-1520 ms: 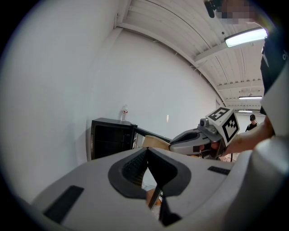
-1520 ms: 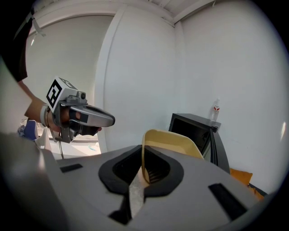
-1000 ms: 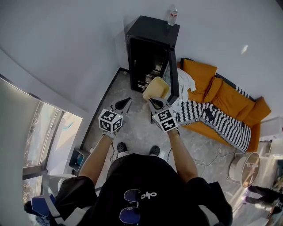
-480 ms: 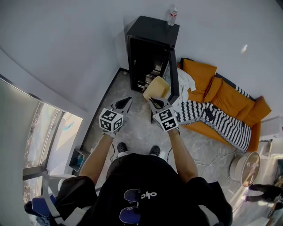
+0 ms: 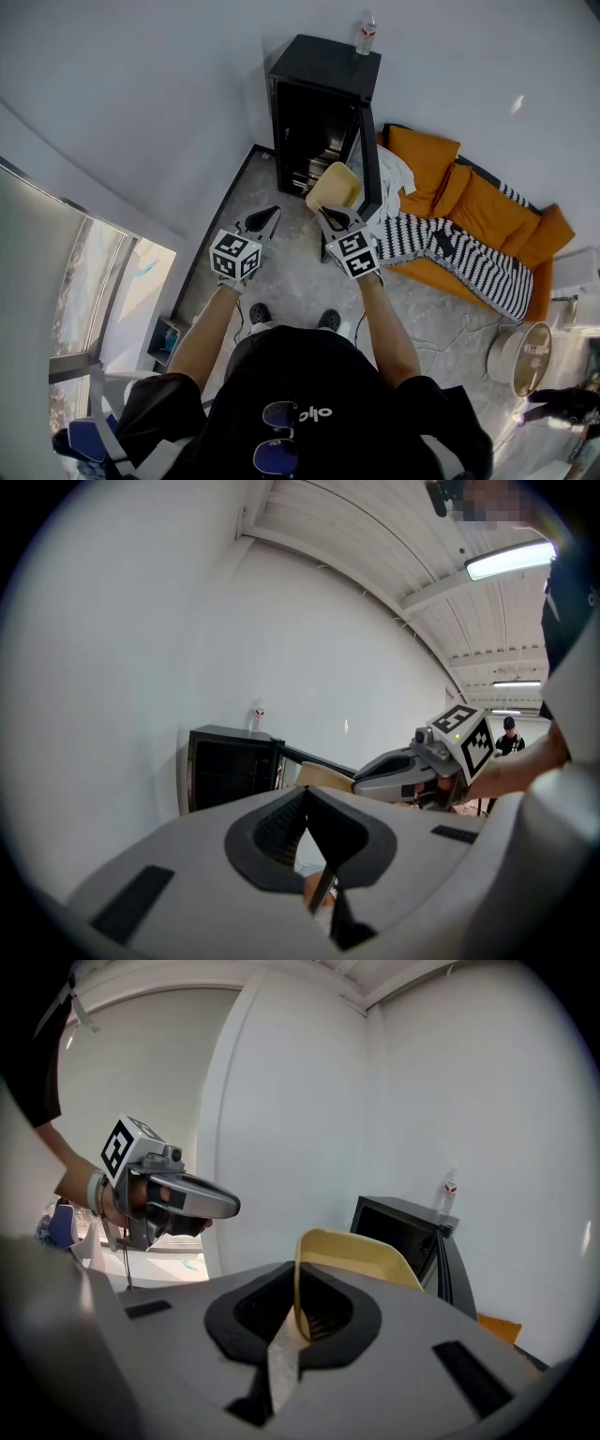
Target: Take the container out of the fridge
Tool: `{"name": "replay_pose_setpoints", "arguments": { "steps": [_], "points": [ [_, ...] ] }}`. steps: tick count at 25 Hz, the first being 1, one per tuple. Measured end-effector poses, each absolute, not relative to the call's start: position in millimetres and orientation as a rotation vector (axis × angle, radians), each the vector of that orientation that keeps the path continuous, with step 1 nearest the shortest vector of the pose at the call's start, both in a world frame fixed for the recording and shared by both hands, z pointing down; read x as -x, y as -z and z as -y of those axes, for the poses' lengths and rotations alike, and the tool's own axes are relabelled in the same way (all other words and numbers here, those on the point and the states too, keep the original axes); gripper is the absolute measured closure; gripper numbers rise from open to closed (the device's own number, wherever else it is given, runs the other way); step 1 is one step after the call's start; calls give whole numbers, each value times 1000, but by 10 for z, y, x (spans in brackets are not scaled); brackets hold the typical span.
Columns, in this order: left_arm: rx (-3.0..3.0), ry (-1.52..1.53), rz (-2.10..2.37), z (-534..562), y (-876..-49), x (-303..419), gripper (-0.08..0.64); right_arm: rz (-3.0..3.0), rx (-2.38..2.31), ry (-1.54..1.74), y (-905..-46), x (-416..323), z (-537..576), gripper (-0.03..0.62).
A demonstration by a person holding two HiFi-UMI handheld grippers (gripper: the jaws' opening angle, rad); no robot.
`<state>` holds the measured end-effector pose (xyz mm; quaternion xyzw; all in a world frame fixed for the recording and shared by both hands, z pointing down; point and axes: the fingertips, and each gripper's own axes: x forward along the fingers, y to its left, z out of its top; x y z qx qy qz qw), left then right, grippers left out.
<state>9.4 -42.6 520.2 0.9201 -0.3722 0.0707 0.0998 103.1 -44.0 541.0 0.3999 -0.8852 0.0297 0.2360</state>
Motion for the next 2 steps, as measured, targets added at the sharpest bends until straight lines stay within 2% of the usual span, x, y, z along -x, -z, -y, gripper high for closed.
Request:
{"name": "replay_pose_setpoints", "arguments": {
  "steps": [2],
  "points": [
    [-2721,-210,1101,418,-5205,-66,552,2429,-1099,-74,-5399,-1014,439,569]
  ]
}}
